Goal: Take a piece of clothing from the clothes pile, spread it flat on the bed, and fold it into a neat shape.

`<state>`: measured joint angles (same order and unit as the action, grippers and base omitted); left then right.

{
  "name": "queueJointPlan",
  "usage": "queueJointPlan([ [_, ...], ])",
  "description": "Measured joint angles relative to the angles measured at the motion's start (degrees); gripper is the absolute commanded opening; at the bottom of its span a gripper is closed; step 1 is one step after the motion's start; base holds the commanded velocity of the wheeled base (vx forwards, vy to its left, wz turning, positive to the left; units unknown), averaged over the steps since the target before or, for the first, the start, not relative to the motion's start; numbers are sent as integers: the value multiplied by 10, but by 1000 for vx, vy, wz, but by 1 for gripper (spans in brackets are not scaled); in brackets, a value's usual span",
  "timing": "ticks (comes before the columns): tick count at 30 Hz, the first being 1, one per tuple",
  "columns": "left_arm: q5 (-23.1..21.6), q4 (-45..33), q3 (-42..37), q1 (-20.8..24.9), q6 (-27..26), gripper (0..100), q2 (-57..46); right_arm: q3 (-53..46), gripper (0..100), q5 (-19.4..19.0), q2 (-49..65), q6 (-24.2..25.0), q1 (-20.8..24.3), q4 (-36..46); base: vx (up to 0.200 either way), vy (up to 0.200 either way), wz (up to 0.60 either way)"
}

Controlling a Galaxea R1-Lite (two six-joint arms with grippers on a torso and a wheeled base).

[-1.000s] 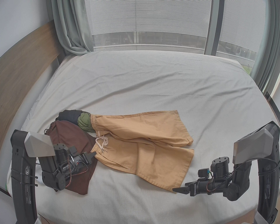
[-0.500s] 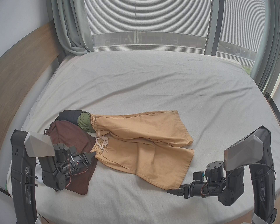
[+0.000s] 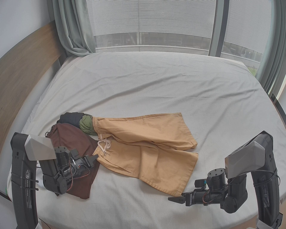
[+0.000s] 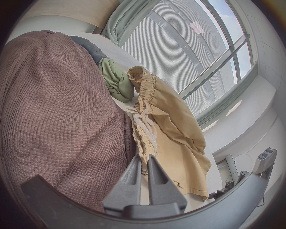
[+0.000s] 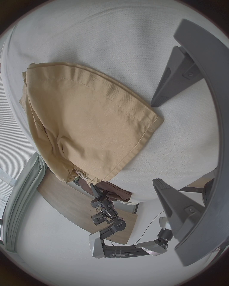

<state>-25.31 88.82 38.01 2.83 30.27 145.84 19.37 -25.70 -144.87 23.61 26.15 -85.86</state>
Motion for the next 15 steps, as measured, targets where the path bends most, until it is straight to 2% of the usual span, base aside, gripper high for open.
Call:
queueJointPlan([
  [3, 0, 0, 0, 0, 0, 0, 0, 3, 100, 2, -1, 10, 3, -1, 0, 0, 0],
  [4, 0, 0, 1, 0, 0, 0, 0, 4, 0, 3, -2, 16, 5, -1, 0, 0, 0],
  [15, 0, 0, 2, 0, -1, 0, 0, 7, 0, 3, -2, 26, 10, -1, 0, 0, 0],
])
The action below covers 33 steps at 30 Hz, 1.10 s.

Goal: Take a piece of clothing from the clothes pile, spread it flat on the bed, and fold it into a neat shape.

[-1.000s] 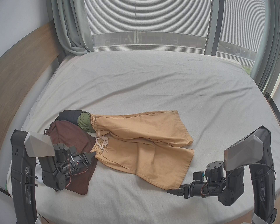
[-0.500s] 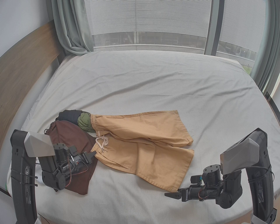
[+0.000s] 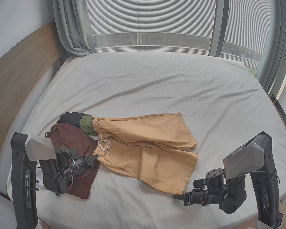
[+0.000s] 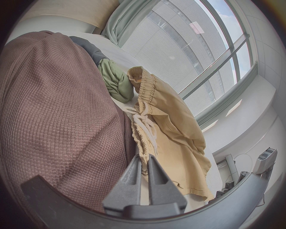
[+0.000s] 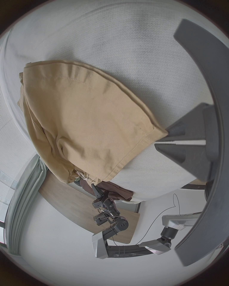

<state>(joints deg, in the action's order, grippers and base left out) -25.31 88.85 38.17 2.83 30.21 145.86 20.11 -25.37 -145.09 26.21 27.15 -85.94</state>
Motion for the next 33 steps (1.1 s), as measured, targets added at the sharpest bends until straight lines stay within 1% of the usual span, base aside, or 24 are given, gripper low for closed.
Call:
queueJointPlan([
  [8, 0, 0, -1, 0, 0, 0, 0, -8, 0, 1, 0, -1, -5, -17, 0, 0, 0],
  [16, 0, 0, -8, 1, 1, 0, -6, -43, 0, 2, 17, -3, -9, -20, 0, 0, 0],
  [24, -1, 0, -10, 1, 1, 0, -9, -40, 0, 2, 19, -5, -17, -16, 0, 0, 0],
  [25, -1, 0, -10, 1, 1, 0, -9, -40, 100, 3, 19, -6, -21, -13, 0, 0, 0],
  [28, -1, 0, -9, 2, 1, 0, -9, -39, 100, 4, 18, -7, -26, -11, 0, 0, 0],
  [33, -1, 0, -9, 4, 1, 0, -9, -31, 100, 16, 8, -8, -31, -14, 0, 0, 0],
])
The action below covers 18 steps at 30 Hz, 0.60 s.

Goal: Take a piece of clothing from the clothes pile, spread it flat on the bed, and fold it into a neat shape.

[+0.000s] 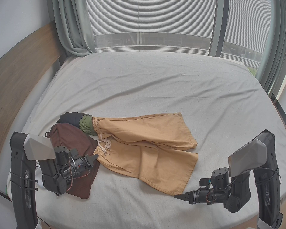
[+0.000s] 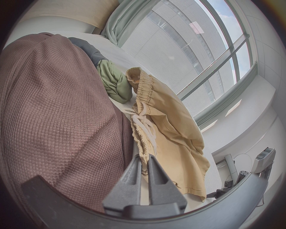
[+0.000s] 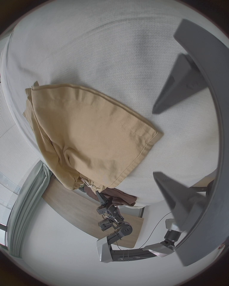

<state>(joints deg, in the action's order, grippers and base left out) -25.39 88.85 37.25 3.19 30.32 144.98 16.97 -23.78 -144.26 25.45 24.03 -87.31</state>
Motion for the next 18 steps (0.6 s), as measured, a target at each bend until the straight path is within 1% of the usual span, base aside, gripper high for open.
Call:
queueJointPlan([
  [18, 0, 0, 2, 0, 0, 0, 0, 36, 100, 6, -10, 12, 9, 4, 0, 0, 0],
])
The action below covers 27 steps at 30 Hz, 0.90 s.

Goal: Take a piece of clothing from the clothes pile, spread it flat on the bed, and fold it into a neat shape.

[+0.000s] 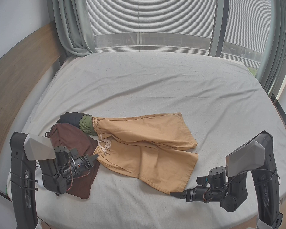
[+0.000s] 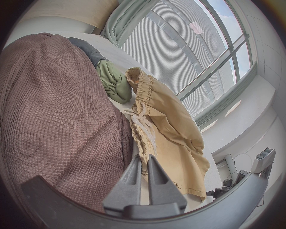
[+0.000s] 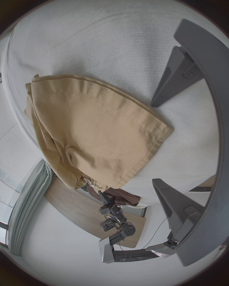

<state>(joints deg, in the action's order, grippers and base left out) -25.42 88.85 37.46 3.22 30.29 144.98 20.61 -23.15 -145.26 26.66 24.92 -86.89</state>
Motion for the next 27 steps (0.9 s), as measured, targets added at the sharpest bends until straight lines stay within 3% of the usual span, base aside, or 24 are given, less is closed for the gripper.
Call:
queueJointPlan([
  [3, 0, 0, 0, 0, 0, 0, 0, 3, 100, 0, 0, 9, 4, 0, 0, 0, 0],
  [4, 0, 0, 0, 0, 0, 0, 0, 4, 0, 0, 0, 10, 5, 0, 0, 0, 0],
  [27, -3, 0, -11, 1, 1, 0, -5, -7, 0, 0, 1, 11, 5, -1, 0, 0, 0],
])
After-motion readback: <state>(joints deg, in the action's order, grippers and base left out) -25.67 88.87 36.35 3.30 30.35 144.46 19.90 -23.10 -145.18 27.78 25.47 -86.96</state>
